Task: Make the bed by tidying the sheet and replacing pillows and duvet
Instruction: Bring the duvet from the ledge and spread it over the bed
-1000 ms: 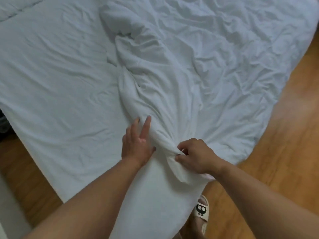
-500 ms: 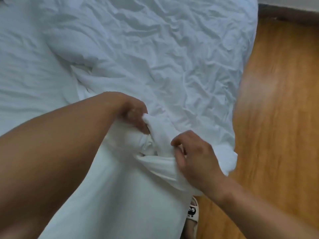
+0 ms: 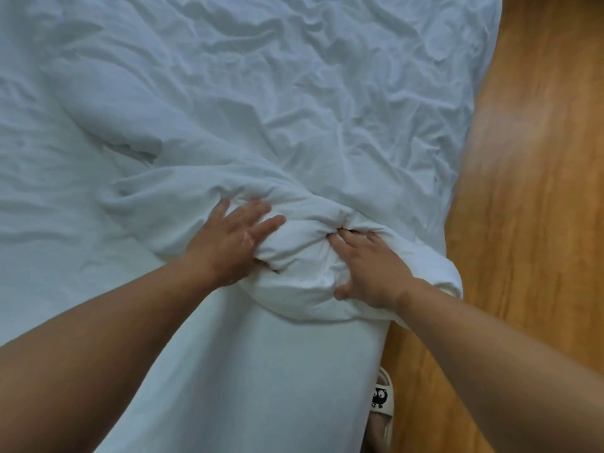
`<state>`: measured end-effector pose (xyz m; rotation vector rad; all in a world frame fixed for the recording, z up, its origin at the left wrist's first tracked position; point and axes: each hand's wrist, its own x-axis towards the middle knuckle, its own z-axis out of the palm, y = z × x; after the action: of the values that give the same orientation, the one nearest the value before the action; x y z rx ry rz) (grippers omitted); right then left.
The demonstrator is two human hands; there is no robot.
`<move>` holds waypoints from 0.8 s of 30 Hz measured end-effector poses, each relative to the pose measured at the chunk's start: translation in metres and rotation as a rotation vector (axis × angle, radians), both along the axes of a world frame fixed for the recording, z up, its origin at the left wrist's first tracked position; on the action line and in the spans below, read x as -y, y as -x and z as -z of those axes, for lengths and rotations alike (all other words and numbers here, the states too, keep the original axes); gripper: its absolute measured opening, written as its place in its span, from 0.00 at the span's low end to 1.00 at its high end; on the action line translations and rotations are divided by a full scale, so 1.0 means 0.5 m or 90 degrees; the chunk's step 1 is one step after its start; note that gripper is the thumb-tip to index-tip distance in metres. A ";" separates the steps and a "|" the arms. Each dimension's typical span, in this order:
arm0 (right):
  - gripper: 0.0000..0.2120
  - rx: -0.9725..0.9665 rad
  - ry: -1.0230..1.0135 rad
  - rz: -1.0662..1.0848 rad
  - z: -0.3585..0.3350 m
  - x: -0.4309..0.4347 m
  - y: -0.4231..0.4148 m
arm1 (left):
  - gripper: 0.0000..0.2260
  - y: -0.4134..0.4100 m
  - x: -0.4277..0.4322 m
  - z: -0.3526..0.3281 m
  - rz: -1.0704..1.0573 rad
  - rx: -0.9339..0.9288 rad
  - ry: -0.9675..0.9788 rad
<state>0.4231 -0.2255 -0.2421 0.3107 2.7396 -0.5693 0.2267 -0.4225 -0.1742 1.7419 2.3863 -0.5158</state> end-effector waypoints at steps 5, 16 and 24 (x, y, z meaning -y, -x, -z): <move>0.15 -0.163 0.004 -0.018 -0.006 0.001 -0.030 | 0.08 -0.007 -0.066 -0.013 -0.185 0.091 -0.052; 0.13 -0.070 0.273 -0.025 -0.107 0.355 -0.297 | 0.17 -0.111 0.352 -0.097 -0.104 0.292 0.154; 0.09 -0.077 0.385 0.198 -0.197 0.526 -0.347 | 0.42 -0.117 0.523 -0.183 -0.111 0.237 0.155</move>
<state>0.5966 -0.4884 -0.1436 0.5588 2.4788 -1.4903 0.2854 -0.6842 -0.0827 1.3738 2.0890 -0.3966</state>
